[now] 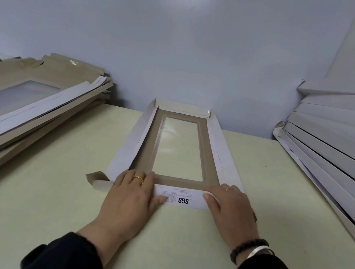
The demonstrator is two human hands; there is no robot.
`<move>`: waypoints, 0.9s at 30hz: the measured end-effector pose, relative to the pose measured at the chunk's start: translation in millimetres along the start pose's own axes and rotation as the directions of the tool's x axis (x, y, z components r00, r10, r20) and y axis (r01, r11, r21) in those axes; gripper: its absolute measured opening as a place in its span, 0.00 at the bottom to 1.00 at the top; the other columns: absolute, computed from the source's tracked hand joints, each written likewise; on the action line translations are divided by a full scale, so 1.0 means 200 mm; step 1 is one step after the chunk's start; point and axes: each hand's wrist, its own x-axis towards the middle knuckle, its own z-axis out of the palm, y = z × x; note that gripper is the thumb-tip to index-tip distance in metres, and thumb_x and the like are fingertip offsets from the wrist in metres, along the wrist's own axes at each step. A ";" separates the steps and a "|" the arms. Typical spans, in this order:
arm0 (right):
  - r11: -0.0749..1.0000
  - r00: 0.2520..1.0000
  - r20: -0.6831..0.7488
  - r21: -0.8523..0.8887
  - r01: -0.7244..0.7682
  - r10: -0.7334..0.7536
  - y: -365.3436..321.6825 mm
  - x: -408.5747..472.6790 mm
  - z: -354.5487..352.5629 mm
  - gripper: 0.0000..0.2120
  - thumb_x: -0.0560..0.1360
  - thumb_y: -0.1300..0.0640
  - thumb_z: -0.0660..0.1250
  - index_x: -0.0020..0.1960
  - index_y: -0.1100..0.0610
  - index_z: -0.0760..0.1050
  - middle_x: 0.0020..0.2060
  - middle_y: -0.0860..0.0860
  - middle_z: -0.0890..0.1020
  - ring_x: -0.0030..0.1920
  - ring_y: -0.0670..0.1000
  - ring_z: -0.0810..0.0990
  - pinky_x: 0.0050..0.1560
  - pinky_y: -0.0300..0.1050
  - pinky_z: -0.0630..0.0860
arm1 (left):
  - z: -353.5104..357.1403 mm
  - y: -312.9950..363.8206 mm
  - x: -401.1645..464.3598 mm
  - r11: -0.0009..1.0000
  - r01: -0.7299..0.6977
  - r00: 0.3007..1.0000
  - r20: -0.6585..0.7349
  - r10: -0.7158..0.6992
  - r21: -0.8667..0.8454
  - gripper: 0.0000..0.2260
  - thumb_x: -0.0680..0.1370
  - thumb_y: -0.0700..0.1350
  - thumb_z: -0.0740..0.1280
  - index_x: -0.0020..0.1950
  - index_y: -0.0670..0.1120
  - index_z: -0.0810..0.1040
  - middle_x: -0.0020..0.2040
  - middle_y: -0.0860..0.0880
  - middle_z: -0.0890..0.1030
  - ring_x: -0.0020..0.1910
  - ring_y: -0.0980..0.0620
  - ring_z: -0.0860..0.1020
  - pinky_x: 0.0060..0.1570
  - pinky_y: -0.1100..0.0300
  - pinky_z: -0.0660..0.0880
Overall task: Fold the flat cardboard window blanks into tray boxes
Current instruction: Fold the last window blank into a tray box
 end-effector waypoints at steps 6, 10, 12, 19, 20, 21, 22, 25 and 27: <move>0.989 0.990 0.141 -0.146 0.019 0.002 0.00 0.02 0.03 0.19 0.81 0.49 0.46 0.71 0.45 0.60 0.69 0.42 0.65 0.70 0.45 0.58 0.71 0.42 0.44 | 0.09 -0.03 0.08 0.998 -0.001 0.990 0.141 0.009 -0.061 0.43 0.67 0.70 0.26 0.75 0.51 0.51 0.76 0.54 0.52 0.74 0.55 0.48 0.71 0.59 0.46; 0.984 0.932 0.336 -0.058 0.167 -0.138 -0.08 0.03 0.10 0.25 0.81 0.45 0.44 0.76 0.48 0.46 0.75 0.42 0.48 0.74 0.42 0.43 0.71 0.42 0.36 | 0.11 -0.01 0.11 0.996 0.050 0.973 0.230 -0.033 -0.069 0.30 0.77 0.65 0.40 0.76 0.54 0.44 0.77 0.52 0.45 0.75 0.54 0.40 0.72 0.57 0.41; 0.988 0.914 0.386 -0.035 0.147 -0.122 -0.09 0.04 0.12 0.26 0.80 0.43 0.44 0.76 0.50 0.45 0.75 0.42 0.45 0.74 0.41 0.41 0.71 0.42 0.36 | 0.10 -0.01 0.12 0.997 0.033 0.968 0.251 -0.014 -0.070 0.32 0.75 0.66 0.38 0.76 0.55 0.43 0.77 0.51 0.43 0.75 0.54 0.39 0.72 0.57 0.40; 0.995 0.936 0.344 -0.090 -0.052 0.080 0.01 -0.01 0.08 0.28 0.80 0.42 0.42 0.76 0.52 0.41 0.75 0.43 0.43 0.73 0.39 0.40 0.70 0.38 0.36 | 0.09 -0.04 0.11 0.994 -0.021 0.973 0.228 0.045 -0.105 0.34 0.72 0.67 0.37 0.76 0.56 0.45 0.77 0.53 0.43 0.75 0.55 0.40 0.72 0.59 0.41; 0.995 0.936 0.340 -0.080 -0.064 0.087 0.01 -0.01 0.07 0.29 0.80 0.41 0.43 0.76 0.52 0.42 0.75 0.43 0.44 0.73 0.39 0.41 0.70 0.37 0.36 | 0.09 -0.04 0.11 0.993 -0.031 0.975 0.217 0.057 -0.118 0.32 0.74 0.67 0.39 0.76 0.56 0.46 0.77 0.53 0.45 0.75 0.55 0.41 0.72 0.59 0.41; 0.996 0.941 0.328 -0.068 -0.064 0.083 0.01 -0.01 0.07 0.29 0.80 0.41 0.43 0.76 0.52 0.42 0.75 0.44 0.44 0.73 0.40 0.41 0.70 0.37 0.36 | 0.09 -0.04 0.11 0.990 -0.039 0.977 0.203 0.067 -0.137 0.29 0.76 0.66 0.42 0.76 0.57 0.49 0.77 0.54 0.47 0.75 0.56 0.42 0.72 0.59 0.42; 0.997 0.948 0.310 -0.061 -0.055 0.071 0.00 -0.01 0.06 0.29 0.80 0.41 0.45 0.76 0.52 0.44 0.75 0.44 0.46 0.74 0.40 0.43 0.70 0.37 0.38 | 0.09 -0.04 0.11 0.985 -0.049 0.980 0.182 0.079 -0.163 0.26 0.77 0.64 0.46 0.75 0.59 0.52 0.77 0.54 0.49 0.75 0.57 0.44 0.72 0.60 0.42; 0.998 0.982 0.188 -0.066 -0.023 0.035 -0.01 -0.02 0.00 0.25 0.78 0.42 0.54 0.73 0.50 0.58 0.71 0.45 0.65 0.71 0.46 0.60 0.68 0.39 0.54 | 0.06 -0.05 0.09 0.971 -0.107 0.989 0.075 0.126 -0.215 0.20 0.79 0.60 0.54 0.71 0.60 0.61 0.73 0.57 0.61 0.72 0.59 0.55 0.68 0.65 0.47; 0.998 0.998 0.058 -0.051 0.022 -0.019 -0.02 -0.05 -0.06 0.18 0.74 0.49 0.66 0.63 0.50 0.74 0.55 0.48 0.81 0.58 0.52 0.75 0.56 0.41 0.69 | 0.01 -0.06 0.07 0.954 -0.150 0.988 0.000 0.156 -0.260 0.17 0.79 0.59 0.56 0.67 0.60 0.68 0.67 0.60 0.69 0.66 0.60 0.64 0.64 0.68 0.52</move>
